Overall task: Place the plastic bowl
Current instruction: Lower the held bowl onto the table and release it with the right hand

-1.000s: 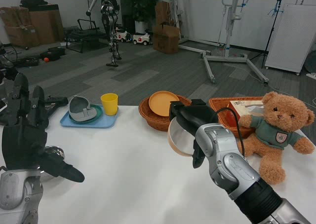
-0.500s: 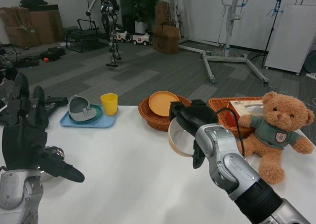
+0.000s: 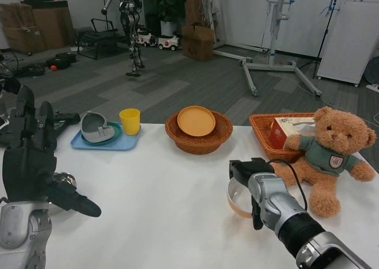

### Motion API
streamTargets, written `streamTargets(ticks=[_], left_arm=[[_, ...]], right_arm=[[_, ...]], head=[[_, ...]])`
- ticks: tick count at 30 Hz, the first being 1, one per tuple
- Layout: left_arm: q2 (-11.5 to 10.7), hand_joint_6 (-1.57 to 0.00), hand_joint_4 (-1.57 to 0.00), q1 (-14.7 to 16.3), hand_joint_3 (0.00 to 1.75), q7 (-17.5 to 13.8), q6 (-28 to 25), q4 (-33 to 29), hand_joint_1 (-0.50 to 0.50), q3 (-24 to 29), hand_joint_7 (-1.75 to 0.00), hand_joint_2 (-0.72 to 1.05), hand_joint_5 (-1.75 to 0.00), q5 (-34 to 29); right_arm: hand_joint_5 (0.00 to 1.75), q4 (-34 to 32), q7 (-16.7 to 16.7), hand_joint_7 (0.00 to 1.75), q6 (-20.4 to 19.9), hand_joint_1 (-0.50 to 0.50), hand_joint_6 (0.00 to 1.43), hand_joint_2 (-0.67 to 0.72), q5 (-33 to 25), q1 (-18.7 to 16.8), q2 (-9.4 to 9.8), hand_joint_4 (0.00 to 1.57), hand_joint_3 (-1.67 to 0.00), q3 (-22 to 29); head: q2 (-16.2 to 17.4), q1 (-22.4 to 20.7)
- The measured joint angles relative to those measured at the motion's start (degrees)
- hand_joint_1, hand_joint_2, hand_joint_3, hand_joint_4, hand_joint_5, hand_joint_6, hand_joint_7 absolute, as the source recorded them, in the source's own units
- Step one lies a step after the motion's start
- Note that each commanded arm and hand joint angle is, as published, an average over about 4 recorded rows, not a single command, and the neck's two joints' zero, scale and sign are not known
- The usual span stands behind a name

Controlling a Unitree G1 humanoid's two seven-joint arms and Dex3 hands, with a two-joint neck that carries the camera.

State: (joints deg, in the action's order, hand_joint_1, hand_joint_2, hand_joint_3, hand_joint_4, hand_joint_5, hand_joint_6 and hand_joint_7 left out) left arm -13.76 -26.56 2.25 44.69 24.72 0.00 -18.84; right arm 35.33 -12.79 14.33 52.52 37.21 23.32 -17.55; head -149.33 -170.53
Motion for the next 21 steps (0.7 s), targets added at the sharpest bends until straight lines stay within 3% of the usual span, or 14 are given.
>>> streamTargets(ticks=[3, 6, 8, 11, 15, 17, 21], left_arm=[[0.0, 0.0, 0.0, -0.01, 0.04, 0.0, 0.01, 0.03, -0.5, -0.16, 0.0, -0.72, 0.0, -0.04], [-0.02, 0.0, 0.0, -0.04, 0.04, 0.0, 0.0, 0.17, -0.5, -0.54, 0.0, -0.72, 0.0, -0.21], [-0.02, 0.0, 0.0, -0.06, 0.02, 0.0, 0.0, 0.28, -0.5, -0.69, 0.0, -0.72, 0.0, -0.27], [-0.02, 0.0, 0.0, -0.07, 0.0, 0.0, 0.0, 0.35, -0.5, -0.76, 0.0, -0.72, 0.0, -0.36], [-0.02, 0.0, 0.0, -0.08, 0.02, 0.0, 0.01, 0.37, -0.5, -0.84, 0.0, -0.72, 0.0, -0.56], [-0.02, 0.0, 0.0, -0.08, 0.02, 0.0, 0.01, 0.37, -0.5, -0.85, 0.0, -0.72, 0.0, -0.63], [-0.02, 0.0, 0.0, -0.07, 0.0, 0.0, 0.01, 0.37, -0.5, -0.86, 0.0, -0.72, 0.0, -0.73]], right_arm=[[1.72, 4.47, 3.81, 1.54, -1.77, -0.17, 0.9, -0.29, -0.68, 0.38, -0.39, 1.32, -0.63, -0.21], [1.65, 9.38, 7.68, 1.57, -3.8, -0.17, 0.7, -0.29, -2.99, 1.36, -0.49, 1.26, -0.63, -2.27], [1.67, 12.27, 10.12, 1.61, -5.68, -0.17, 0.61, -0.29, -4.47, 1.76, -0.83, 1.28, -0.63, -3.52], [1.72, 15.54, 12.79, 1.61, -8.37, -0.17, 0.49, -0.29, -6.01, 1.91, -1.64, 1.44, -0.63, -4.27], [1.67, 18.07, 14.69, 1.61, -9.16, -0.17, 0.42, -0.27, -7.64, 2.21, -1.95, 1.3, -0.59, -5.74], [1.55, 19.01, 15.15, 1.64, -9.17, -0.17, 0.35, -0.1, -7.96, 2.56, -1.96, 1.2, -0.44, -6.31], [1.45, 19.65, 15.2, 1.68, -8.97, -0.32, 0.16, 0.44, -9.84, 2.63, -2.1, 1.0, -0.2, -6.66]], head=[[0.47, 0.59], [0.84, 0.85], [1.12, 0.91], [1.42, 1.04], [1.85, 1.7], [2.04, 1.72], [2.45, 1.82]])
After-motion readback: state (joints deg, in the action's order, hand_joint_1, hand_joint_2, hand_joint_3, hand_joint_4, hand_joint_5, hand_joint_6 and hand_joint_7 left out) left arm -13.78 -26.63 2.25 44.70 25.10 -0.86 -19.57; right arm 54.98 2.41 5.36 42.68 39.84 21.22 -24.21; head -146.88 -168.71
